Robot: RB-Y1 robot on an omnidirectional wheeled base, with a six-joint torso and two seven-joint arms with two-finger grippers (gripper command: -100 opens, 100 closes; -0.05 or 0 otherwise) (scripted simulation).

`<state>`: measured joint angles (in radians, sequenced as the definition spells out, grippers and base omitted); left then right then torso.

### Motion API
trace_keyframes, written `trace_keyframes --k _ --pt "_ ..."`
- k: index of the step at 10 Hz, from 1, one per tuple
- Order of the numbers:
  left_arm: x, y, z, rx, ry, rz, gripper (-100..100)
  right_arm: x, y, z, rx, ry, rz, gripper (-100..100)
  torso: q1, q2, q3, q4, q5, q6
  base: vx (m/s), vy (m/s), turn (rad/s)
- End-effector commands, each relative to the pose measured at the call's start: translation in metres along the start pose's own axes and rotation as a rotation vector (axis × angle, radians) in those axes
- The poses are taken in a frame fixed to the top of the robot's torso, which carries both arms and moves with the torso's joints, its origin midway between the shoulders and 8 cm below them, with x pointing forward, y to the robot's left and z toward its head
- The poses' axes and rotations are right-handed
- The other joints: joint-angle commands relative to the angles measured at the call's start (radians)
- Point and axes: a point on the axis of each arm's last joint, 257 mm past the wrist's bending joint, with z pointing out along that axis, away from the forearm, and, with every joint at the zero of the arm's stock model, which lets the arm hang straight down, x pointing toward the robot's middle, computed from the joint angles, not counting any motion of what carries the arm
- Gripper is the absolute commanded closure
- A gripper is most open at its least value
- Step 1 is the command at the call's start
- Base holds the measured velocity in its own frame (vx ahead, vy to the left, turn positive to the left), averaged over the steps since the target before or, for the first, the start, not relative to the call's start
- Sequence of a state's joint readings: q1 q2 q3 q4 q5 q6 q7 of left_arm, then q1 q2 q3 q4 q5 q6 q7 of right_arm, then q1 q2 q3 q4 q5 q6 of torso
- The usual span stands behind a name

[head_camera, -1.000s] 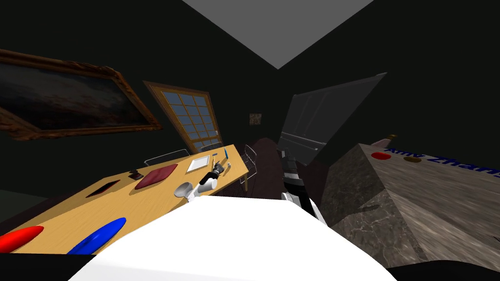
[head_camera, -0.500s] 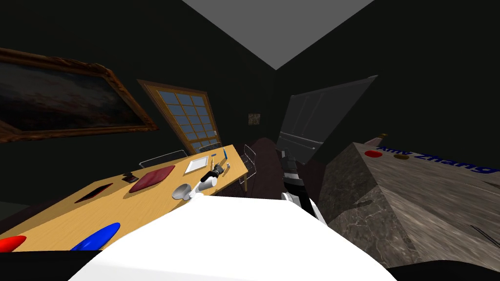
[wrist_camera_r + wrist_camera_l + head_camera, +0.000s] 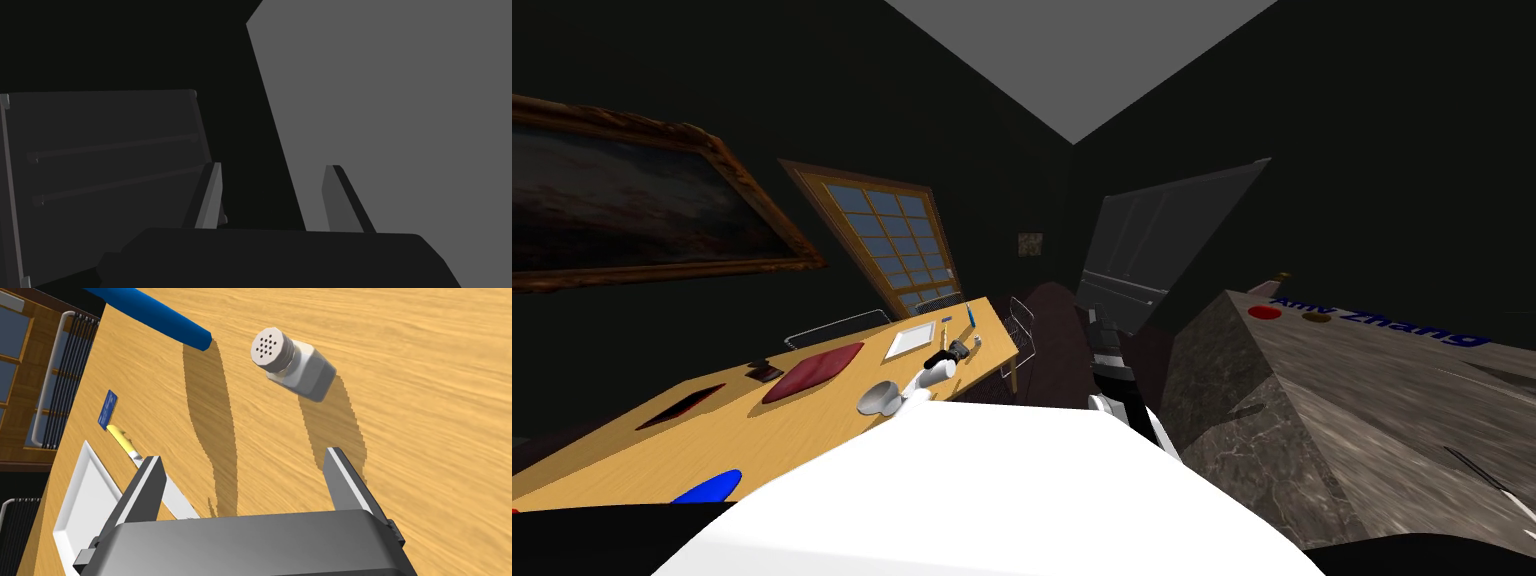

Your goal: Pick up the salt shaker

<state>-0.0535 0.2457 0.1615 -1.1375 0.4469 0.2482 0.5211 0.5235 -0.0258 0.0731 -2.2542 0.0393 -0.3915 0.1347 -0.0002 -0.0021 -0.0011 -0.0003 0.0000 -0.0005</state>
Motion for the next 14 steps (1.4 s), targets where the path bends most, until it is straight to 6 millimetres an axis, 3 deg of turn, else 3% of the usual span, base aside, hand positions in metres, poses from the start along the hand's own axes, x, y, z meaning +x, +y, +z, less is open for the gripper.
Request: trace_keyframes --k 1,5,14 --pt "-0.006 -0.001 0.007 -0.024 -0.028 -0.058 -100 0.000 0.000 0.000 0.000 0.000 0.000 0 0.000 0.000 0.000 0.000 0.000 0.000 0.023 -0.009 -0.055" --pt "-0.026 0.006 0.015 -0.067 -0.088 -0.134 -100 0.000 0.000 0.000 0.000 0.000 0.000 0 -0.001 0.000 0.000 0.000 0.000 0.000 0.019 -0.014 -0.024" --pt "-0.044 0.011 0.030 -0.128 -0.180 -0.315 -100 0.000 0.000 0.000 0.000 0.000 0.000 0 -0.002 -0.002 -0.001 0.000 0.000 0.000 0.029 -0.022 -0.020"
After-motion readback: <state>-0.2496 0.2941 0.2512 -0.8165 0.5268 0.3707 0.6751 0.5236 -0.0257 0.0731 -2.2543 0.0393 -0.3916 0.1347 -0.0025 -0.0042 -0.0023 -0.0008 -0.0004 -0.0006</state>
